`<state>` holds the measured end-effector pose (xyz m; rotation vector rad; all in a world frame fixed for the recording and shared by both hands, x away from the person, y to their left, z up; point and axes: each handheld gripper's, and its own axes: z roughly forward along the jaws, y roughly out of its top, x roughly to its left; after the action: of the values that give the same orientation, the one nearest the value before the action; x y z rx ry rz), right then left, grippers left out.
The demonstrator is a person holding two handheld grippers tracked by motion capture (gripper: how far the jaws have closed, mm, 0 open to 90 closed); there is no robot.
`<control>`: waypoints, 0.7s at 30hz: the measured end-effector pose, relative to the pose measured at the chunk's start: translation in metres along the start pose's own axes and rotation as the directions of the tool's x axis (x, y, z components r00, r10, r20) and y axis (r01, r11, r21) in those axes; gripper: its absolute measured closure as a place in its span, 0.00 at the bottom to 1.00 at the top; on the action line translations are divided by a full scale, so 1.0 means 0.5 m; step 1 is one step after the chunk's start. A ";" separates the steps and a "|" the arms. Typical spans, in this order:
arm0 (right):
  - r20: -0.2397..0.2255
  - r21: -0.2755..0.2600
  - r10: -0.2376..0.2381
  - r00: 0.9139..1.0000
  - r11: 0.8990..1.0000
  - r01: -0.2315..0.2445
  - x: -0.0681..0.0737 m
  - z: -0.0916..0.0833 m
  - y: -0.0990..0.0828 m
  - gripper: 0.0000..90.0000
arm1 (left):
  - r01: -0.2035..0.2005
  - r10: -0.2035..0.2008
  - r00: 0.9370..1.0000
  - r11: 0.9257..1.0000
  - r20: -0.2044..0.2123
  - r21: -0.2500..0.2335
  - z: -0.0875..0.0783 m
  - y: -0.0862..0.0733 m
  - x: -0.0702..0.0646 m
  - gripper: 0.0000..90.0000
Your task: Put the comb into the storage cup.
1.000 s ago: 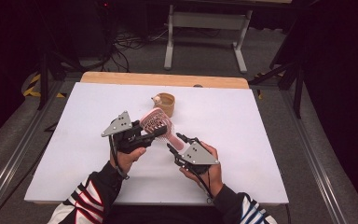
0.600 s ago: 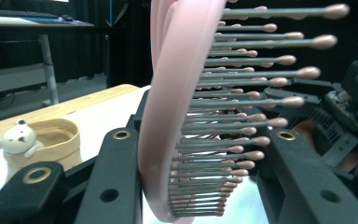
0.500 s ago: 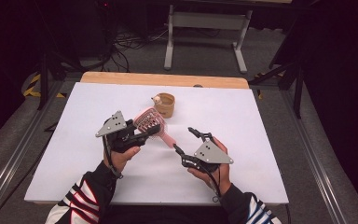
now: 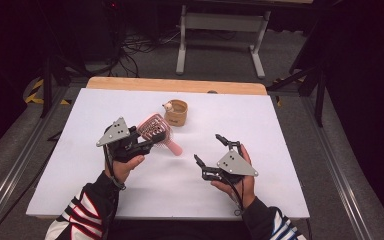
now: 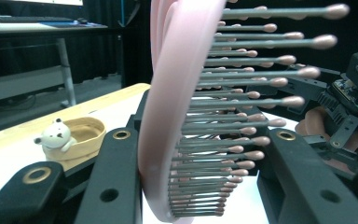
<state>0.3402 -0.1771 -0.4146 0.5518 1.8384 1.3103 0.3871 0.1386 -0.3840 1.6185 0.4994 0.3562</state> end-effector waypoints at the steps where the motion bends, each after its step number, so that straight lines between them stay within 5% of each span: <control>1: 0.014 0.007 -0.006 1.000 1.000 0.005 -0.001 0.000 -0.002 0.13 | 0.000 0.000 1.000 1.000 0.000 -0.002 -0.001 0.000 0.001 0.70; 21: 0.037 0.053 0.031 0.999 0.998 -0.033 -0.042 -0.057 -0.058 0.09 | -0.019 0.019 0.999 1.000 -0.040 -0.018 -0.020 0.014 0.009 0.70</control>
<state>0.3324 -0.2193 -0.4297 0.6321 1.8464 1.2664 0.3866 0.1490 -0.3761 1.6021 0.5099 0.4070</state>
